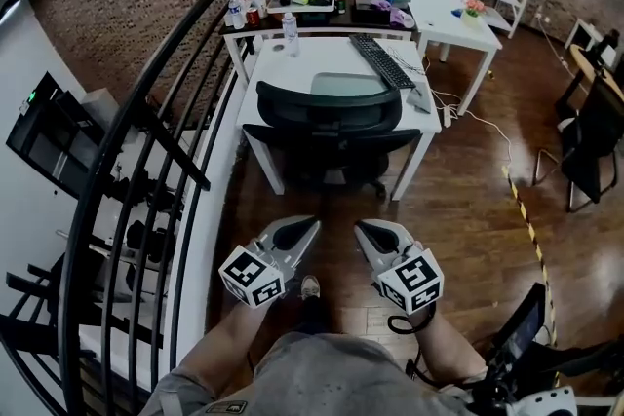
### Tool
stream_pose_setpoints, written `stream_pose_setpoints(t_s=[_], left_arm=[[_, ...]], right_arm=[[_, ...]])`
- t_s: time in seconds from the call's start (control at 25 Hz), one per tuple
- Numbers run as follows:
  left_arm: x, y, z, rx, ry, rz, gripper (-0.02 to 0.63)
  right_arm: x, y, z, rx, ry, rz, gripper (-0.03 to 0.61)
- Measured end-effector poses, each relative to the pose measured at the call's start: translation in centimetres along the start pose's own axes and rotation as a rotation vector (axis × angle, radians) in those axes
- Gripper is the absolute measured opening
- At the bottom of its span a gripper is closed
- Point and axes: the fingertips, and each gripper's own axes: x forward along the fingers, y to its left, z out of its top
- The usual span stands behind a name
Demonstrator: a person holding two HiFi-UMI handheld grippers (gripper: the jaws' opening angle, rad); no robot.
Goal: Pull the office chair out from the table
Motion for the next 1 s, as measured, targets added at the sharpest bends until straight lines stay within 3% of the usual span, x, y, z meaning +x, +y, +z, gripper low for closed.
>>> stream_pose_setpoints(t_s=[0.56,0.96,1.0], left_arm=[[4.3,17.6,5.9,0.070,-0.012,0.028,-0.014],[5.6,22.3,6.8,0.100,0.005,0.123,-0.013],[5.4,22.6,6.7,0.115,0.017,0.138,0.011]], right_arm=[[7.6,-13.4,5.0,0.007,-0.013,-0.232,0.006],[7.8,-19.6,5.6,-0.004,0.009,-0.273,0.006],[7.6,-20.3,5.8,-0.008,0.005,-0.280,0.006]])
